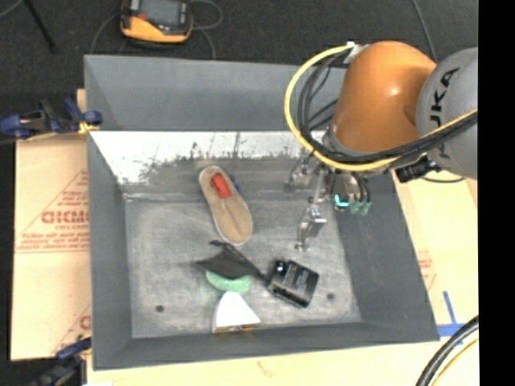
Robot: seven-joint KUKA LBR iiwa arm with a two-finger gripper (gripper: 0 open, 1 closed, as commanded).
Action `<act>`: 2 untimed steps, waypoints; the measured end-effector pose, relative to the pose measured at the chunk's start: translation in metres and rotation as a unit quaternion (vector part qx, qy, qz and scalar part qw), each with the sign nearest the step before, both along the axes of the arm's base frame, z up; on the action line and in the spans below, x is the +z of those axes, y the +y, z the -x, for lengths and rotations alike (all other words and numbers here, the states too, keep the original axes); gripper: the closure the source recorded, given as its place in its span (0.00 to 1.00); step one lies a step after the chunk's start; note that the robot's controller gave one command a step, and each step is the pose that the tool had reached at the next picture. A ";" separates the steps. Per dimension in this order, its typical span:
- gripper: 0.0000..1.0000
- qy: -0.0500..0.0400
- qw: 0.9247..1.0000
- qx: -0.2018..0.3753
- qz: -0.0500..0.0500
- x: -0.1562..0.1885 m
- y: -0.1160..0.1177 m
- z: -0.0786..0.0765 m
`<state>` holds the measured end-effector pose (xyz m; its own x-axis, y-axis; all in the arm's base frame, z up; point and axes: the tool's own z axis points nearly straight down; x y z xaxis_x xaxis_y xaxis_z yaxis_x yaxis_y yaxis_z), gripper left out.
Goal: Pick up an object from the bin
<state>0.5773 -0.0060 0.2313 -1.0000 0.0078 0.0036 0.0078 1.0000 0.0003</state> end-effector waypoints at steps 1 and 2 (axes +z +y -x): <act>0.00 -0.004 1.000 0.000 0.000 0.005 0.000 -0.001; 0.00 -0.007 0.999 0.034 0.001 -0.034 -0.003 0.006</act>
Offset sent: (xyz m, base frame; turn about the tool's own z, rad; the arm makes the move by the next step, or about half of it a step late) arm -0.0288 -0.0091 -0.1361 -0.2105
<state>0.5715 -0.0091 0.1973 -0.9982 -0.0599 -0.0105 -0.0598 0.9982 -0.0015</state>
